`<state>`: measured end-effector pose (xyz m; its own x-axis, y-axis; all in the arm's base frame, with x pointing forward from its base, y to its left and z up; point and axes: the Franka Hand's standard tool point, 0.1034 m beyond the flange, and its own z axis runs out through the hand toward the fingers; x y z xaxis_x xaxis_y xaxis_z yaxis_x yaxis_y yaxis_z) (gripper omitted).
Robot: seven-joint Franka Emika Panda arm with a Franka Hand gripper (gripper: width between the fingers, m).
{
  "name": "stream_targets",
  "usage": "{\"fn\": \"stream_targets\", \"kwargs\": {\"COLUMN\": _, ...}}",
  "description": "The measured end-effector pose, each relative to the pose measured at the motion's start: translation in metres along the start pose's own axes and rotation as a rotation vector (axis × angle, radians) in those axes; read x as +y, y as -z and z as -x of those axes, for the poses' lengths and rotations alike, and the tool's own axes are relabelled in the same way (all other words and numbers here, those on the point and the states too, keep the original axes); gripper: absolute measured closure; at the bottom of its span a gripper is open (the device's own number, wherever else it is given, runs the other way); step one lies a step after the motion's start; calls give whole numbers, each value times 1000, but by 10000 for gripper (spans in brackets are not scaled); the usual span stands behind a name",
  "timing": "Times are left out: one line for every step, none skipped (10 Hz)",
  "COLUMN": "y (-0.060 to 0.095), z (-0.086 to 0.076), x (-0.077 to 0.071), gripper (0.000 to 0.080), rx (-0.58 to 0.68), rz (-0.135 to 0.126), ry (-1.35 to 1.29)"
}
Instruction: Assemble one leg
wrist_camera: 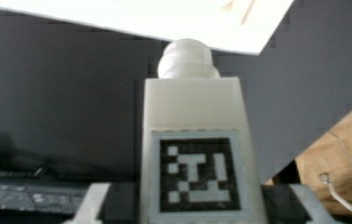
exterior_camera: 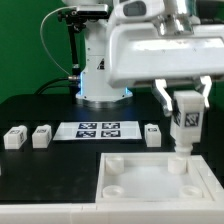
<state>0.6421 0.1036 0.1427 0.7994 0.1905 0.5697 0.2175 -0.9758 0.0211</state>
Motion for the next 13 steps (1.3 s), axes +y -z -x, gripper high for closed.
{"fn": "stream_targets", "kwargs": {"y": -9, "z": -3, "x": 0, "gripper": 508, "rx": 3, "rz": -2, "ry": -2}}
{"fn": "stream_targets", "kwargs": {"y": -19, "z": 0, "x": -8, "gripper": 508, "rx": 1, "rz": -12, "ry": -12}}
{"fn": "stream_targets", "kwargs": {"y": -27, "z": 6, "x": -19, "gripper": 508, "rx": 2, "rz": -21, "ry": -22}}
{"fn": "stream_targets", "kwargs": {"y": -31, "z": 11, "x": -21, "gripper": 508, "rx": -2, "rz": -21, "ry": -20}}
{"fn": "stream_targets", "kwargs": {"y": -33, "z": 15, "x": -20, "gripper": 508, "rx": -8, "rz": -20, "ry": -21}}
{"fn": "stream_targets", "kwargs": {"y": -34, "z": 19, "x": -21, "gripper": 508, "rx": -12, "rz": -20, "ry": -20}}
{"fn": "stream_targets", "kwargs": {"y": -34, "z": 23, "x": -21, "gripper": 508, "rx": -19, "rz": -21, "ry": -19}}
{"fn": "stream_targets", "kwargs": {"y": -34, "z": 27, "x": -21, "gripper": 508, "rx": -24, "rz": -21, "ry": -17}}
{"fn": "stream_targets", "kwargs": {"y": -35, "z": 31, "x": -19, "gripper": 508, "rx": -23, "rz": -18, "ry": -11}}
{"fn": "stream_targets", "kwargs": {"y": -37, "z": 36, "x": -18, "gripper": 508, "rx": -27, "rz": -16, "ry": -8}}
{"fn": "stream_targets", "kwargs": {"y": -38, "z": 36, "x": -17, "gripper": 508, "rx": -14, "rz": -14, "ry": -8}}
{"fn": "stream_targets", "kwargs": {"y": -40, "z": 36, "x": -15, "gripper": 508, "rx": -11, "rz": -12, "ry": -10}}
{"fn": "stream_targets", "kwargs": {"y": -42, "z": 39, "x": -14, "gripper": 508, "rx": -15, "rz": -10, "ry": -10}}
